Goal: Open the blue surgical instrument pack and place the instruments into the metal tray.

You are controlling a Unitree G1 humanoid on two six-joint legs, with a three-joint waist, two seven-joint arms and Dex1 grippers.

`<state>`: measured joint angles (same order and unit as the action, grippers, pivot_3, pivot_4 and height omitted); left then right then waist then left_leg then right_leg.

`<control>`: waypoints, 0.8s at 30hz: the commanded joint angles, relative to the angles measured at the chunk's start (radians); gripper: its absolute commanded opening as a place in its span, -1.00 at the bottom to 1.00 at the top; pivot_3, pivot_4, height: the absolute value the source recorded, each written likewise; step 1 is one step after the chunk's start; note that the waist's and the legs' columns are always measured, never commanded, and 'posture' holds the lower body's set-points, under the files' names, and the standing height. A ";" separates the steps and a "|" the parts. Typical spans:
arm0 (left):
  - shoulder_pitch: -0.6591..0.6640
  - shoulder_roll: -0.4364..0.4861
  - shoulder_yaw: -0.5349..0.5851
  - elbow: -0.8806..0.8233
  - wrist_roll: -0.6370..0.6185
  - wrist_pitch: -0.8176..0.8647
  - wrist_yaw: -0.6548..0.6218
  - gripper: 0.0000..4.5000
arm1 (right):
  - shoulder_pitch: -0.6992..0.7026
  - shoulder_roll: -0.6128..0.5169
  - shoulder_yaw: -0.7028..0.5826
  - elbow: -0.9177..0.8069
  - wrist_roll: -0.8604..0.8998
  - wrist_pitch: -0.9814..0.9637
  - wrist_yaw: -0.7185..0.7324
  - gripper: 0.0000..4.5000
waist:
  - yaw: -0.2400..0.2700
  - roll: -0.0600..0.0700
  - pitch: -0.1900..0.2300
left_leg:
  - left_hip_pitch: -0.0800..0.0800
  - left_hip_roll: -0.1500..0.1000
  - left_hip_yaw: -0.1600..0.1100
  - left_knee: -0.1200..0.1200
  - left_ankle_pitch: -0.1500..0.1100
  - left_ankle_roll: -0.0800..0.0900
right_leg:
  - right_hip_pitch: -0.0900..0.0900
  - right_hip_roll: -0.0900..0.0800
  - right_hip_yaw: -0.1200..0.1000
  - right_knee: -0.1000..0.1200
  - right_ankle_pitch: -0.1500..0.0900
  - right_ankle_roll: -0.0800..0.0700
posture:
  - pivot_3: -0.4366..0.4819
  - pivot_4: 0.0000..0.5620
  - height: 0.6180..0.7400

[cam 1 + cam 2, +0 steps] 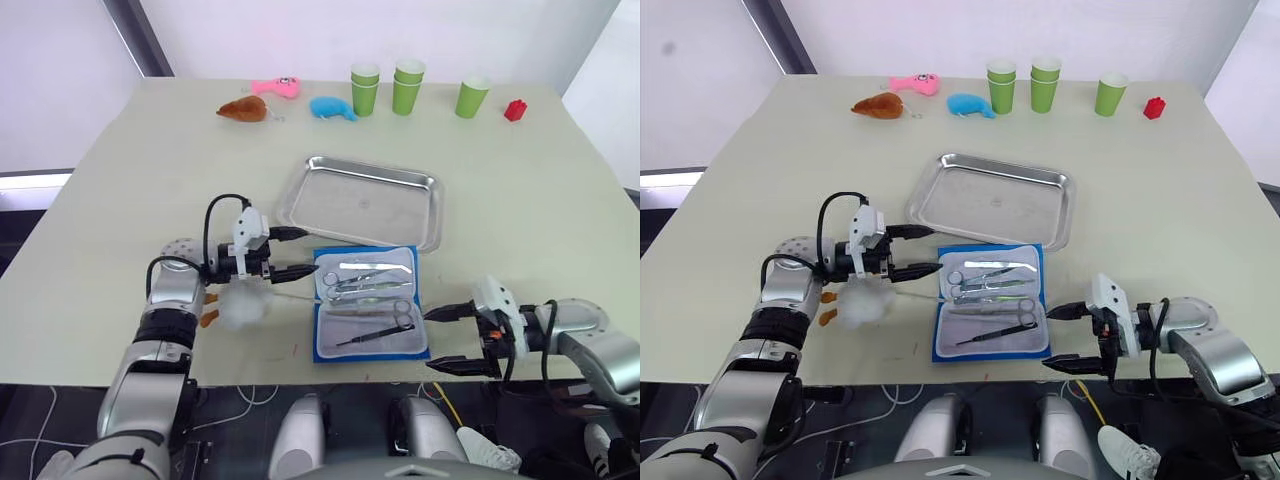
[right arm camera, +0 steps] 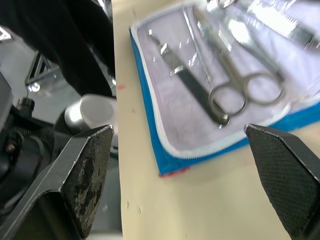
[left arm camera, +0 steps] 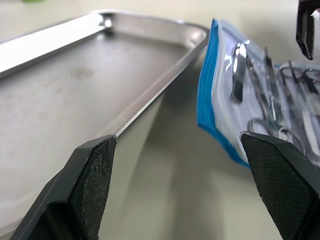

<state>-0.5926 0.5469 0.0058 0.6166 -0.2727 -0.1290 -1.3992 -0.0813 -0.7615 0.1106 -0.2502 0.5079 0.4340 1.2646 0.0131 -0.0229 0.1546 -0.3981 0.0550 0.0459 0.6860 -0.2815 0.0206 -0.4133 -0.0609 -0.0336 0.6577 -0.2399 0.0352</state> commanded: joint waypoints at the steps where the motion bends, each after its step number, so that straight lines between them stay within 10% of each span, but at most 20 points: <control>1: -0.004 0.016 0.030 -0.067 -0.043 0.005 -0.018 0.88 | -0.008 0.015 -0.070 -0.041 0.064 -0.010 -0.007 0.96 | 0.000 -0.001 0.001 | 0.000 0.000 0.000 0.000 0.000 0.000 | 0.000 0.000 0.000 0.000 0.000 0.000 | -0.05 -0.47 0.99; 24: 0.157 0.233 0.034 -0.484 -0.193 0.198 -0.201 0.88 | -0.264 0.261 0.067 0.313 -0.180 -0.409 -0.028 0.96 | 0.000 0.004 0.007 | 0.000 0.001 0.000 0.000 0.000 0.000 | -0.001 0.001 0.001 0.000 0.000 0.000 | -0.05 -0.47 0.99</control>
<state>-0.4430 0.7524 0.0150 0.1960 -0.4323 0.0672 -1.5578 -0.3263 -0.5153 0.1663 0.0431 0.3376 0.0592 1.2248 0.0132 -0.0193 0.1621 -0.3982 0.0555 0.0462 0.6856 -0.2815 0.0205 -0.4140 -0.0599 -0.0328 0.6579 -0.2399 0.0351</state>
